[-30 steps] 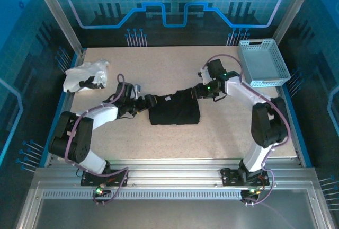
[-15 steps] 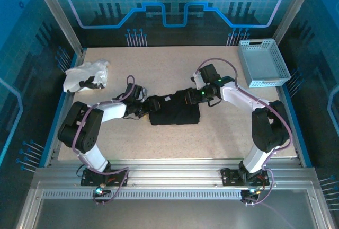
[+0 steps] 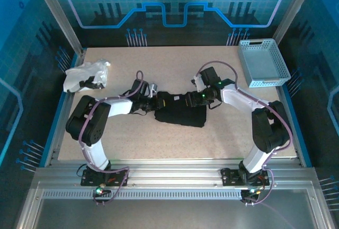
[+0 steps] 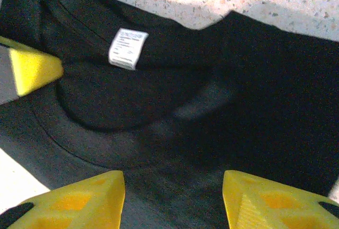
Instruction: Fold the inside-out t-shirt
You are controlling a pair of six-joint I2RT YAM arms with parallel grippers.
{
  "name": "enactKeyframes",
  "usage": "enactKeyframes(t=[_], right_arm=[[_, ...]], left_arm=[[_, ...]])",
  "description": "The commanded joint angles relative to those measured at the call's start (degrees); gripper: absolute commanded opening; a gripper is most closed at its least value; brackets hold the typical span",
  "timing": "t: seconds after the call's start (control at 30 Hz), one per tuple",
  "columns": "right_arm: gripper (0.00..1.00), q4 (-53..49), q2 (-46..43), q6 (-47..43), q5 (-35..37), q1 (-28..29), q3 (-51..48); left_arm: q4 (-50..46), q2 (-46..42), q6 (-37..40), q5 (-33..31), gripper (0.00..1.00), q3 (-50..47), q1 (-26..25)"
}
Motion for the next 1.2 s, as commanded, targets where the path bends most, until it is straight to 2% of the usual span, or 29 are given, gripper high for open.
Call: enactKeyframes(t=[0.0,0.07,0.17,0.27,0.33,0.53,0.9,1.0,1.17], right_arm=[[0.52,1.36,-4.11,-0.56,0.0,-1.54,-1.64],[0.52,2.58,-5.47,-0.55,-0.82,-2.32,-2.45],[0.53,4.68,-6.25,-0.2,-2.87,-3.09,-3.62],[0.53,5.65,-6.0,-0.1,-4.83,-3.74,-4.35],[0.53,6.01,-5.83,-0.29,-5.85,-4.25,-4.71],[0.53,7.64,-6.08,0.6,-8.27,-5.06,-5.93],[0.53,7.6,-4.94,0.43,-7.69,-5.11,-5.31],[0.53,6.86,-4.76,0.07,-7.1,-5.12,-4.9],[0.53,6.01,-4.33,-0.28,-6.09,-5.12,-4.8]], left_arm=[[-14.39,-6.35,10.51,-1.73,0.0,6.63,3.66],[-25.23,-8.47,17.59,-8.72,0.0,12.01,4.94],[-35.59,-9.82,27.5,-21.09,0.0,18.91,6.33],[-42.12,-9.25,34.49,-30.67,0.0,25.92,9.54],[-44.09,-8.86,38.77,-34.52,0.0,30.15,11.79],[-46.1,-5.08,50.39,-38.88,0.0,41.4,17.84],[-47.61,5.45,55.59,-35.55,0.0,59.23,28.01],[-47.27,9.48,56.71,-38.61,0.0,63.18,31.01],[-43.57,17.89,59.59,-50.35,0.0,68.54,35.14]])
